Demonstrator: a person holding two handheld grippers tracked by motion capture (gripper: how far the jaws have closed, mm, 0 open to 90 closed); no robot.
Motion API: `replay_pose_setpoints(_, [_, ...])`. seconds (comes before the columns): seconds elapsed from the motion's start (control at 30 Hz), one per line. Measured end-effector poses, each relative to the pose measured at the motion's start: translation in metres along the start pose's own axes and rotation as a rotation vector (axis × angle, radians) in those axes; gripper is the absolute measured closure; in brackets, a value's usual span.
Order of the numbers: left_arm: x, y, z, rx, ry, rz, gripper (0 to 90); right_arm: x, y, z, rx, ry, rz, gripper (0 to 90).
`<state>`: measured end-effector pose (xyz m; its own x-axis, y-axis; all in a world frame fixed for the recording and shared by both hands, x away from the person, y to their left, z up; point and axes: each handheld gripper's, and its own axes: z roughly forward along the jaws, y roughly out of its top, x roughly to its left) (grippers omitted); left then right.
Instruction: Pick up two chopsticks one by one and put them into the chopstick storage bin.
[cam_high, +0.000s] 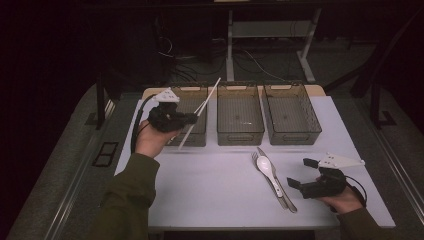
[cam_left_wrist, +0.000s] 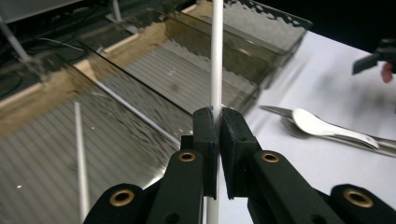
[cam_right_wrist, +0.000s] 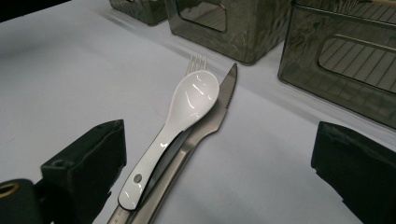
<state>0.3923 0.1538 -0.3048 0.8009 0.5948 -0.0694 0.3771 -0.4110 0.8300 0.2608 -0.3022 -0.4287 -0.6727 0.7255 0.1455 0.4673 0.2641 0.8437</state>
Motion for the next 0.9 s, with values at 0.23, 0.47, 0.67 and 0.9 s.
replay_pose_setpoints(0.23, [0.029, 0.019, -0.004, -0.012, 0.056, -0.011, 84.3, 0.000, 0.000, 0.000, 0.000, 0.000, 0.000, 3.3])
replay_pose_setpoints(0.47, [0.054, 0.015, 0.007, 0.015, 0.119, -0.030, 84.3, 0.000, 0.000, 0.000, -0.001, 0.003, -0.002, 3.3])
replay_pose_setpoints(0.67, [0.070, 0.002, 0.017, 0.057, 0.162, -0.049, 84.3, -0.001, 0.000, 0.000, -0.004, 0.003, -0.001, 3.3])
replay_pose_setpoints(0.9, [0.080, -0.023, 0.028, 0.103, 0.190, -0.084, 84.2, -0.001, 0.000, 0.000, -0.003, 0.005, -0.002, 3.3])
